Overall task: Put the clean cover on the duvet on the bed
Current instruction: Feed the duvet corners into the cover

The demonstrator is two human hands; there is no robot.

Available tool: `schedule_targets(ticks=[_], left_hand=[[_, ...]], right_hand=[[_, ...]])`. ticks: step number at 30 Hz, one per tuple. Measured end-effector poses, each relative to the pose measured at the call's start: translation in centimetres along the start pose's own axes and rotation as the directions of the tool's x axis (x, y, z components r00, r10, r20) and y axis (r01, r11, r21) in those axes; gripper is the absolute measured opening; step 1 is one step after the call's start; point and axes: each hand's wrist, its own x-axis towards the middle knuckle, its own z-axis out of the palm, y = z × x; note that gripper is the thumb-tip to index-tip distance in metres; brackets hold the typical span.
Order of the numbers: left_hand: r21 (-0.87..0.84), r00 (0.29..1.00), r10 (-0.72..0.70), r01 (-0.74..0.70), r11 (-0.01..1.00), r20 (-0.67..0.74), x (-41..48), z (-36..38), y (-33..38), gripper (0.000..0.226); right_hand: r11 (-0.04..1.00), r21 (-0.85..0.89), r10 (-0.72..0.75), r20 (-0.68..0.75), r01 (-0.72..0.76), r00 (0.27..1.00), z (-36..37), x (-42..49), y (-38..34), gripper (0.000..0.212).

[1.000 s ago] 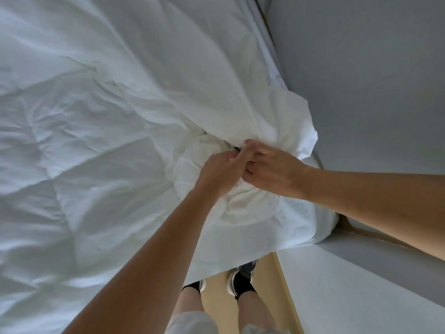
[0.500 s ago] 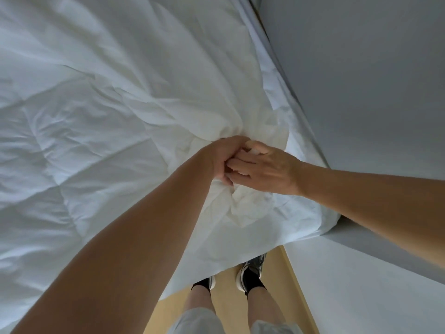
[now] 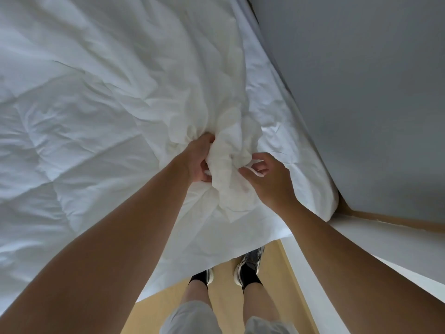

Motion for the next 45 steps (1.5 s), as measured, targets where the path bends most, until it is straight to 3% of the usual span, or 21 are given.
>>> schedule_targets(ticks=[2,4,8,10,11,12,14,16,18,20,24,27,29,31,33,35,37,40,42,45], left_hand=[[-0.020,1.000,-0.016,0.017,1.000,0.021,0.3,-0.2,-0.1,0.048],[-0.029,0.999,-0.021,0.022,0.999,0.027,0.5,-0.4,-0.2,0.049],[-0.025,1.000,-0.006,0.006,1.000,0.008,0.4,-0.4,-0.2,0.046],[-0.016,1.000,-0.007,0.007,1.000,-0.006,0.5,-0.3,-0.2,0.047],[-0.014,1.000,-0.011,0.011,1.000,-0.004,0.5,-0.3,-0.2,0.048],[-0.016,1.000,-0.015,0.015,1.000,0.000,0.5,-0.3,-0.3,0.048],[-0.016,1.000,-0.011,0.011,1.000,0.001,0.6,-0.4,-0.4,0.047],[-0.012,1.000,-0.007,0.007,1.000,0.008,0.6,-0.5,-0.4,0.048],[-0.008,1.000,-0.001,0.001,1.000,0.014,0.4,-0.5,-0.5,0.049],[-0.016,1.000,0.001,-0.001,1.000,0.006,0.3,-0.5,-0.5,0.048],[-0.014,1.000,0.004,-0.004,1.000,0.019,0.2,-0.5,-0.5,0.045],[-0.014,1.000,0.018,-0.017,1.000,0.011,0.1,-0.5,-0.5,0.044],[-0.014,1.000,0.013,-0.013,1.000,0.014,0.1,-0.5,-0.5,0.043],[-0.005,0.999,0.014,-0.014,1.000,0.039,0.1,-0.4,-0.5,0.044],[0.053,0.998,0.053,-0.055,0.997,0.042,-0.1,0.3,-0.4,0.038],[0.124,0.995,0.099,-0.100,0.987,0.016,-0.4,1.2,-0.2,0.033],[0.148,0.994,0.084,-0.094,0.984,0.073,-0.7,1.4,0.2,0.038],[0.140,0.959,0.021,-0.063,0.988,0.284,-1.2,0.4,0.7,0.063],[0.167,0.919,0.003,-0.074,0.983,0.394,-1.6,0.3,1.0,0.081],[0.348,0.934,-0.008,-0.125,0.929,0.357,-2.2,1.5,1.9,0.113]], right_hand=[[1.000,0.010,0.008,-0.003,-0.008,1.000,0.5,0.5,-0.4,0.036],[0.999,-0.015,-0.042,0.008,0.043,0.999,1.0,0.5,-0.5,0.018],[0.995,-0.077,-0.071,-0.026,0.069,0.997,0.9,-1.2,0.8,0.022],[0.989,-0.136,-0.055,-0.029,0.050,0.998,0.5,-2.0,1.8,0.013],[0.988,-0.149,-0.053,-0.025,0.049,0.998,0.2,-2.3,1.8,0.015],[0.987,-0.154,-0.052,-0.013,0.050,0.999,0.1,-2.5,1.5,0.034],[0.999,-0.051,-0.003,0.024,0.004,1.000,0.1,-1.7,0.0,0.065],[0.995,0.082,0.060,0.047,-0.063,0.997,0.4,-0.4,-1.9,0.047],[0.971,0.215,0.112,-0.026,-0.104,0.993,0.7,0.7,-2.6,0.025],[0.961,0.256,0.133,-0.116,-0.100,0.984,0.6,0.9,-2.4,0.025],[0.992,0.116,-0.017,-0.268,0.049,0.963,0.4,-0.1,-1.3,0.014],[0.968,-0.074,-0.250,-0.244,0.239,0.937,0.3,0.1,-1.9,0.017],[0.909,-0.224,-0.387,-0.142,0.351,0.911,0.4,0.6,-2.6,0.019],[0.923,-0.230,-0.321,-0.023,0.307,0.947,0.8,0.7,-3.7,0.015],[0.977,-0.156,-0.129,0.094,0.143,0.987,1.6,0.6,-4.8,0.040],[0.990,-0.133,-0.025,0.180,0.049,0.983,2.1,1.0,-5.7,0.076],[0.995,-0.092,0.054,0.269,-0.031,0.962,1.7,2.2,-6.0,0.090],[0.985,-0.026,0.167,0.386,-0.170,0.907,0.4,4.0,-5.6,0.079],[0.980,-0.021,0.194,0.310,-0.197,0.931,1.1,4.5,-5.0,0.062],[0.979,-0.001,0.202,0.134,-0.204,0.970,3.3,4.3,-4.4,0.038]])
